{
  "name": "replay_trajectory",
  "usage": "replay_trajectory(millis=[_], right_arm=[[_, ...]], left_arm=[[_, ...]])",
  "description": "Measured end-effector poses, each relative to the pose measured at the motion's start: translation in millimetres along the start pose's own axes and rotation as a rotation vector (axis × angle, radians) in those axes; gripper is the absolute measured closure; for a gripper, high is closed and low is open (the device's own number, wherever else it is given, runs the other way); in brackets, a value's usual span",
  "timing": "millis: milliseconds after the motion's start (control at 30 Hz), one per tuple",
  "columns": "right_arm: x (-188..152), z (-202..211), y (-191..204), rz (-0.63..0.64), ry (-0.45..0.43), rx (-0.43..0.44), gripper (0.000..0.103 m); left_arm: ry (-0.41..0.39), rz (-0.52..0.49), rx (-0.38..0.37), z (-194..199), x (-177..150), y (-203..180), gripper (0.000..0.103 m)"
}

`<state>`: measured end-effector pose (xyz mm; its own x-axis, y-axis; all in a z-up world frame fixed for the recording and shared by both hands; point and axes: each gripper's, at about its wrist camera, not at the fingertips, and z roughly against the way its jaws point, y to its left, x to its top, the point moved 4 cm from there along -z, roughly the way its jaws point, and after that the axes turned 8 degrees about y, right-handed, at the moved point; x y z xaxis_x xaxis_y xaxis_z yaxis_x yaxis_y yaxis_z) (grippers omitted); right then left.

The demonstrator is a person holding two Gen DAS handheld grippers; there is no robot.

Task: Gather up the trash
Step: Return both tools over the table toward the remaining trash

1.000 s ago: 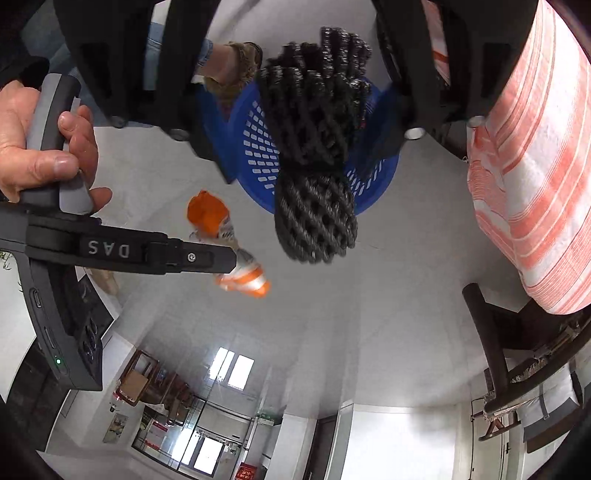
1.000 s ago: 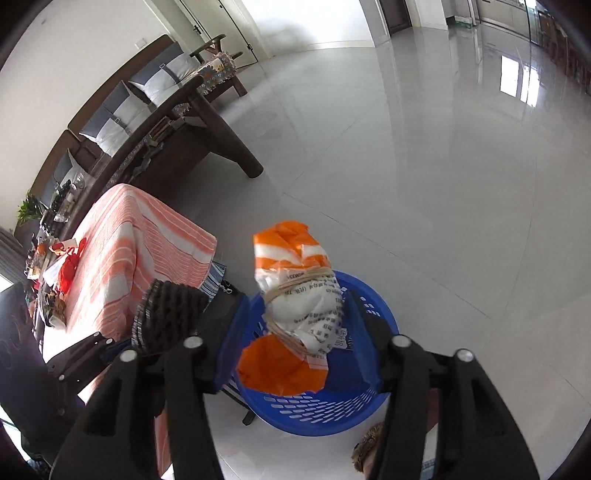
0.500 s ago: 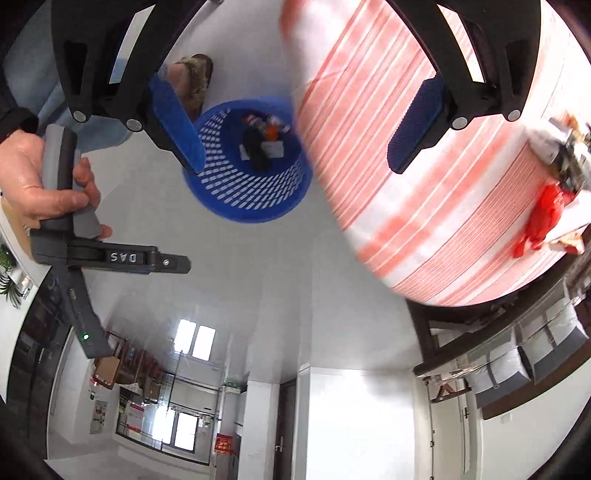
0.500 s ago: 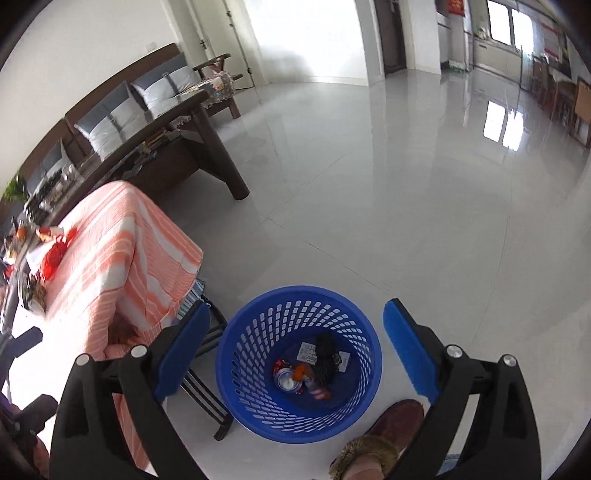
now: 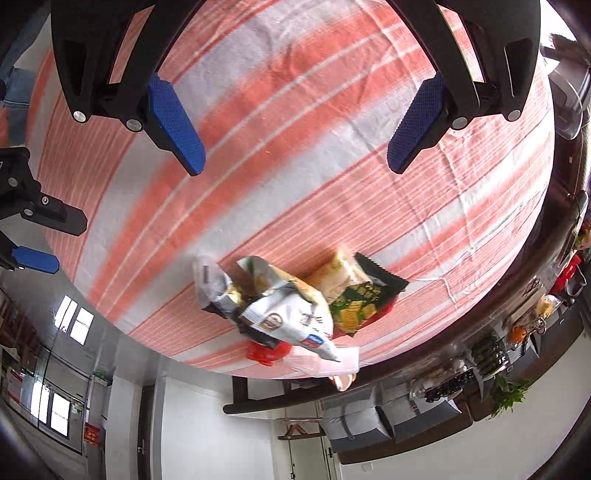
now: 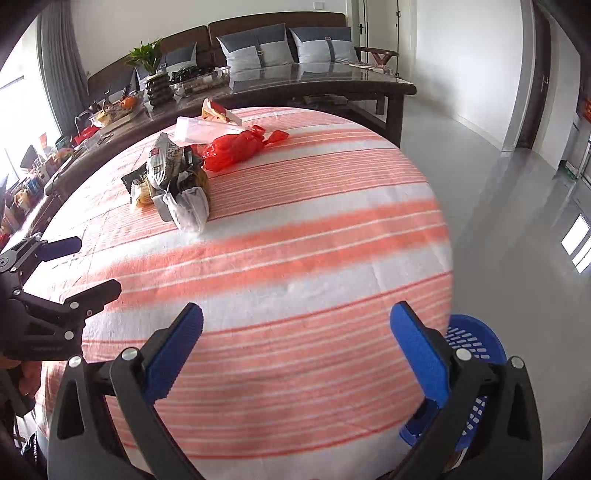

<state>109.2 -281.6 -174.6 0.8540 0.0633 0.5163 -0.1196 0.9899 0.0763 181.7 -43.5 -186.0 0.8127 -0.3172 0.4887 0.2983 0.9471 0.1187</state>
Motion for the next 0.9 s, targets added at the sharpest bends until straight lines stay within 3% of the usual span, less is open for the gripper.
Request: replay_trajectory(millis=[233,400,900], right_arm=[[30,-47,16,0.024,0.072,-0.036,0.004],[31,-48,18,0.033,0.068,-0.035,0.004],[31,-49,20,0.036,0.066,-0.038,0.004]], left_arm=[[0.035,0.05,-0.019,-26,8,37,0.005],[0.052,0.098,-0.09,-30,5,42,0.005],[0.053,0.098,-0.083,-32,4,41,0.004]])
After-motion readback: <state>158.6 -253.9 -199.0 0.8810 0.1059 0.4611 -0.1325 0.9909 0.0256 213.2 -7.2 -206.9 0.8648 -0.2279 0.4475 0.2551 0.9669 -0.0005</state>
